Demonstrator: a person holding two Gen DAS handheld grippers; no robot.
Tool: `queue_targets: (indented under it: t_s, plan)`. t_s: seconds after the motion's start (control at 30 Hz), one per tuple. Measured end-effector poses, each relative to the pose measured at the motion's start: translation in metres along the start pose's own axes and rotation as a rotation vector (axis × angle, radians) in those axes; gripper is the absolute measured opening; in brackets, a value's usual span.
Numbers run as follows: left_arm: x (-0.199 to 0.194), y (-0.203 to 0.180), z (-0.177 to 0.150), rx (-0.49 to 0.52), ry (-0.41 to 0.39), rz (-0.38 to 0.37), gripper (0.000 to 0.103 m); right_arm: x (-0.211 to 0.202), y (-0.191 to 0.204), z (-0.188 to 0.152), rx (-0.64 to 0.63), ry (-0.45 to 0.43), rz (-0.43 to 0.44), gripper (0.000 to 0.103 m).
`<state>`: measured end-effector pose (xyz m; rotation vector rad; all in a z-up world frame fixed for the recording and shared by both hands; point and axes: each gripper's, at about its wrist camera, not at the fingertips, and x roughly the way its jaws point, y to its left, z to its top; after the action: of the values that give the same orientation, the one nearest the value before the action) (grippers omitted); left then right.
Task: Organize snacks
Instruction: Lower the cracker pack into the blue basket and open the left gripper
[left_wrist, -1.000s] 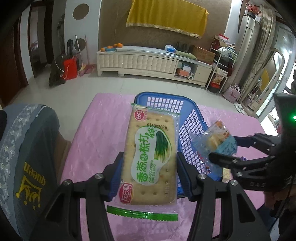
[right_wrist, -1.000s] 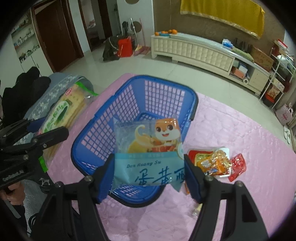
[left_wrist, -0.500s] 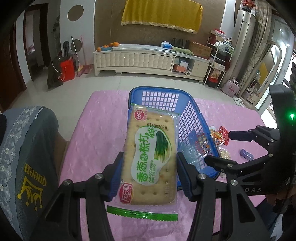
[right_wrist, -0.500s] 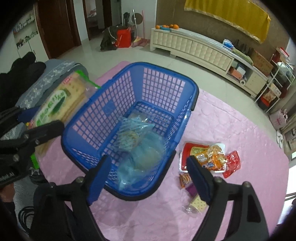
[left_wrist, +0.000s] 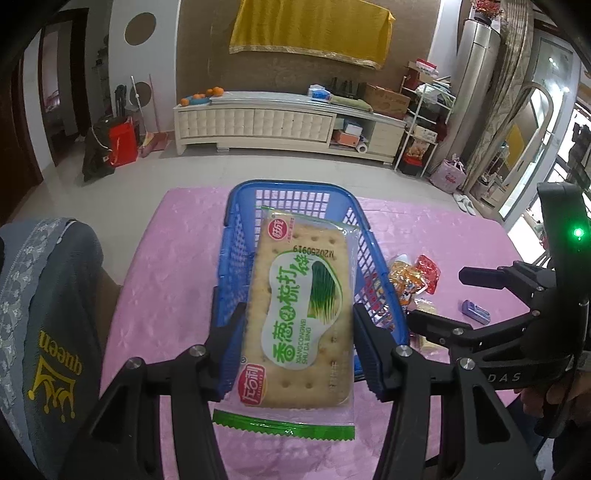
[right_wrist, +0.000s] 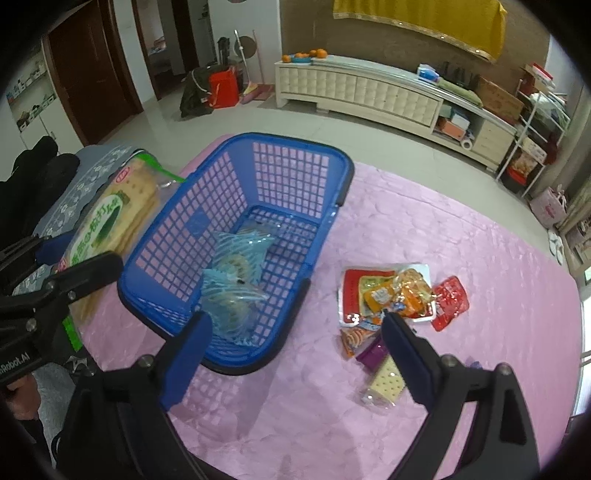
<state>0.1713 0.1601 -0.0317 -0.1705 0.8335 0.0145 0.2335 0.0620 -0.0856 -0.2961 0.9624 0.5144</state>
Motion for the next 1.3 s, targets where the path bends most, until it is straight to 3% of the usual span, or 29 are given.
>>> queue_targets:
  t_s: [0.23, 0.87, 1.1, 1.3]
  plan:
    - [0.020, -0.005, 0.005, -0.013, 0.025, -0.019, 0.052, 0.008, -0.015, -0.002, 0.037, 0.004, -0.027, 0.095]
    - [0.077, -0.029, 0.023, 0.026, 0.110, -0.021, 0.052, 0.033, -0.067, 0.004, 0.124, -0.004, 0.011, 0.095]
    - [0.089, -0.032, 0.034, -0.008, 0.115, -0.039, 0.052, 0.037, -0.083, 0.002, 0.153, -0.007, 0.025, 0.095]
    - [0.085, -0.039, 0.028, 0.036, 0.134, -0.021, 0.061, 0.028, -0.093, -0.004, 0.185, -0.006, 0.034, 0.095]
